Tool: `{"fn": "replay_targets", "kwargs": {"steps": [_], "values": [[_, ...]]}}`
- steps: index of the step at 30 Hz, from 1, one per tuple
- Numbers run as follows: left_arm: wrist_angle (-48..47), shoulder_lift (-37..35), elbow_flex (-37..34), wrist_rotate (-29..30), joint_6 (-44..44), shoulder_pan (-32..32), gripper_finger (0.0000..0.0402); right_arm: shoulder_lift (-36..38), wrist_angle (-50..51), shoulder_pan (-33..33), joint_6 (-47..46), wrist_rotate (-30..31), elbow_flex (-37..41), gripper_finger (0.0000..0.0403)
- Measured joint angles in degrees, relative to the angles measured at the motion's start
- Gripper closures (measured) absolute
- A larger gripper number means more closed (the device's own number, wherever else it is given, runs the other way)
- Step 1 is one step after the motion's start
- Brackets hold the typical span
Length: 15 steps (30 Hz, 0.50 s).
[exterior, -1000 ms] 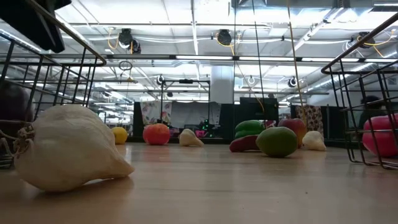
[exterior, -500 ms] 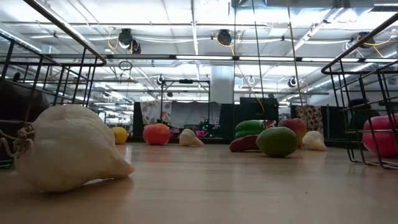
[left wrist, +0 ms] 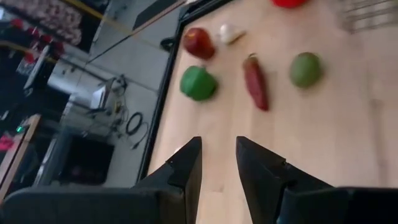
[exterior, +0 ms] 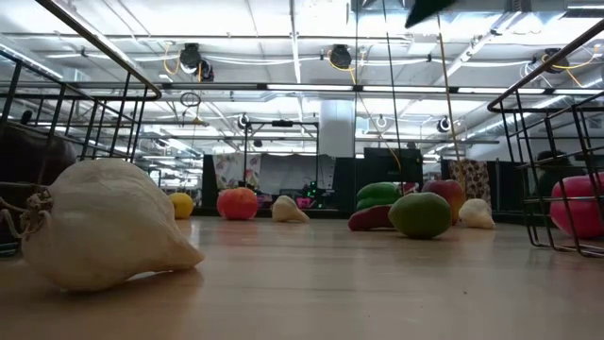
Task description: Sort produce into baskets
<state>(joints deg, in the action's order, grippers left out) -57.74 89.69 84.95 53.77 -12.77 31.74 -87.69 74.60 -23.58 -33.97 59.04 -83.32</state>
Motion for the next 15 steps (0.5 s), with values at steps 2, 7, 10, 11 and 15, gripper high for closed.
{"fn": "replay_targets", "kwargs": {"steps": [2, 7, 10, 11, 15], "values": [[-0.10, 0.00, 0.00, -0.02, 0.19, -0.90, 0.0294, 0.05, 2.01, 3.56, 0.81, -0.85, 1.09, 0.0049], [-0.34, 0.00, 0.00, -0.37, 0.17, -1.88, 0.0294, 1.80, 0.32, 11.80, 6.87, -1.38, 3.69, 0.0049], [0.26, 0.00, 0.00, -0.38, 0.05, -2.57, 0.0294, 3.42, -5.09, 17.52, 14.39, -5.46, 5.82, 0.0049], [0.98, 0.00, 0.00, -0.36, 0.05, -2.89, 0.0294, 3.89, -6.00, 19.75, 16.82, -7.31, 6.47, 0.0049], [4.70, 0.00, 0.00, -1.17, -0.01, -4.69, 0.0294, 6.08, -9.20, 30.03, 24.47, -16.27, 8.07, 0.0049]]}}
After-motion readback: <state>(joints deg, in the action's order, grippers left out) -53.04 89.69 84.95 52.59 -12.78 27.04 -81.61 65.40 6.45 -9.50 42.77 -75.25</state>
